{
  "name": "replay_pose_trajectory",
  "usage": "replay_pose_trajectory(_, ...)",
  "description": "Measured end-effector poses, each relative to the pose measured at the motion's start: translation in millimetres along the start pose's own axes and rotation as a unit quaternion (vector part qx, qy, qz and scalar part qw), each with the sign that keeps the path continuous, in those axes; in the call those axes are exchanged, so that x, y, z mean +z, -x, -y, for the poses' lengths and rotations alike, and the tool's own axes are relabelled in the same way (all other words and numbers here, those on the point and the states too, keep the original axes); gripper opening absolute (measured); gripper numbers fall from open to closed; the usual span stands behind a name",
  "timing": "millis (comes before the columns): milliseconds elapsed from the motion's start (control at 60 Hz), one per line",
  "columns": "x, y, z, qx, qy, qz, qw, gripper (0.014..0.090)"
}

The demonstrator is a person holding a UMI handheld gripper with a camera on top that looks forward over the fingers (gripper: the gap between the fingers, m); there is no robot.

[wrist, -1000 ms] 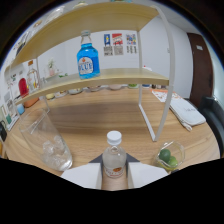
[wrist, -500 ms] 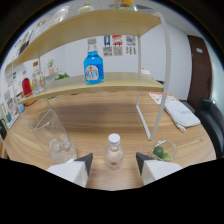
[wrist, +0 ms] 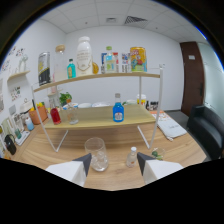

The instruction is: Make me a cup of Mojito.

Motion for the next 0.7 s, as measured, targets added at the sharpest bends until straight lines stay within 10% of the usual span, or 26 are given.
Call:
replay_pose_trajectory(300,-12,75,-25,-0.009,0.016,0.033,0.999,0.0854)
replay_pose_trajectory(700,-34,216,154,-0.017,-0.106,0.092,0.99,0.0854)
